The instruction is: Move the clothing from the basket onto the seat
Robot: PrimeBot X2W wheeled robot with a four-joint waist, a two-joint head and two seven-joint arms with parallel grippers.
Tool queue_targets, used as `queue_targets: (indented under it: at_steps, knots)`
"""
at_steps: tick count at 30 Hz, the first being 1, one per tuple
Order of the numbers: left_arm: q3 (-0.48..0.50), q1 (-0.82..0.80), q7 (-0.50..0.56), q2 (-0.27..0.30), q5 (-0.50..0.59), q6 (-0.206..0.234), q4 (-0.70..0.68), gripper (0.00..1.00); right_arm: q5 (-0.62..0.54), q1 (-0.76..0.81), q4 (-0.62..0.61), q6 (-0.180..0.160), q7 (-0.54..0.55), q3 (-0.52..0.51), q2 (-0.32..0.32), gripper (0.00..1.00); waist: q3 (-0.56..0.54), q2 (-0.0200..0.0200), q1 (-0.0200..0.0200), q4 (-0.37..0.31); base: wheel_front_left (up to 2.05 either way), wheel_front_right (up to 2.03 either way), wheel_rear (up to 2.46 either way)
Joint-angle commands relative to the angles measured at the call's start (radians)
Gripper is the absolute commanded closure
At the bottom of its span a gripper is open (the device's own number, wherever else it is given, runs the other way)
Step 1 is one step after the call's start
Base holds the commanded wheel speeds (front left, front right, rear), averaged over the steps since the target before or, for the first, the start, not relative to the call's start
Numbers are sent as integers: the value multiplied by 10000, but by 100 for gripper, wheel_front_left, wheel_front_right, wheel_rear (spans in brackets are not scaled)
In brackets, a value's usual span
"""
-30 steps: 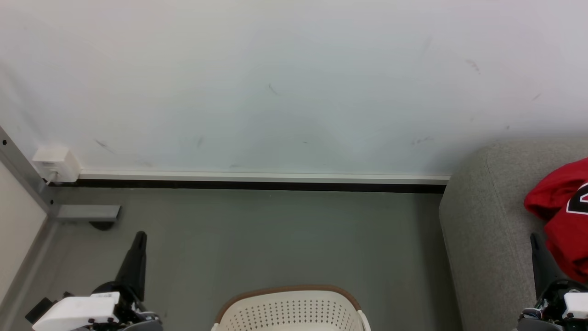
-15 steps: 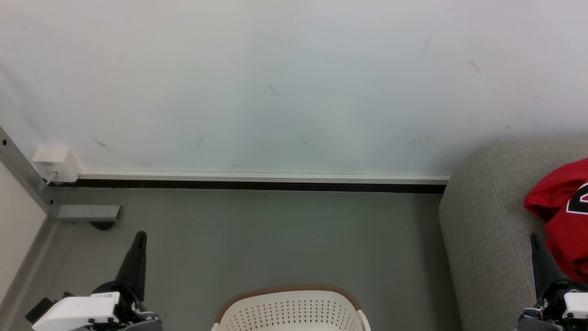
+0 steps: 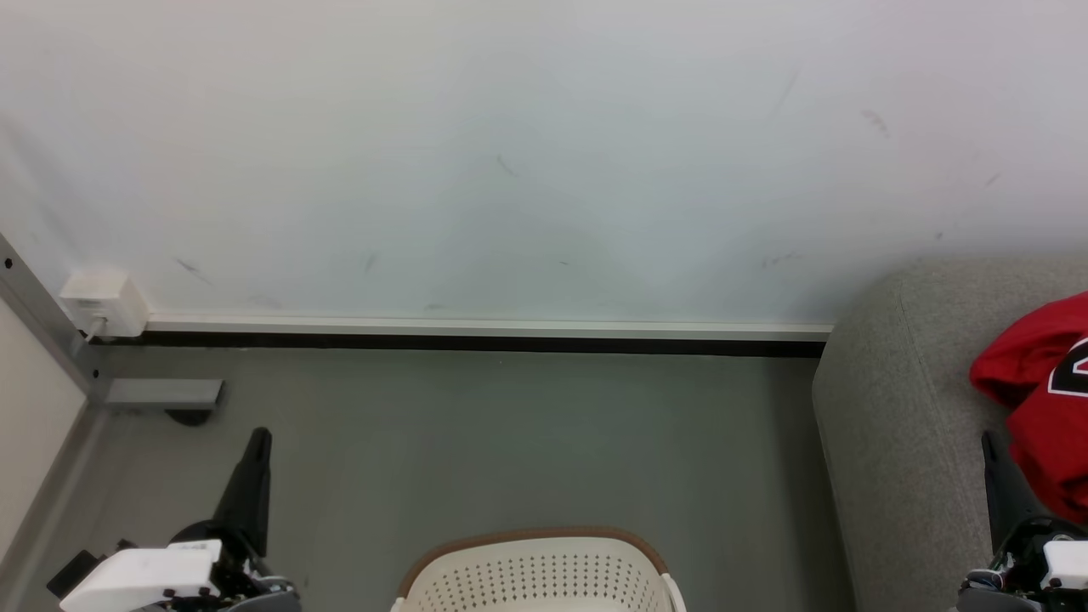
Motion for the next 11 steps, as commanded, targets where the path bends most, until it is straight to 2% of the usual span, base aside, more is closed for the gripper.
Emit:
queue_targets:
  at_steps: [1,11]
  knots:
    - [12,-21,14,24,-150,20,-42,100,87,-112,-25,-21,-46,-29,-66,100,0,0,0,0,0,0,0]
    - [12,-21,14,24,-150,20,-41,100,73,-109,-18,-21,-46,-40,-55,100,-1,0,0,0,0,0,0]
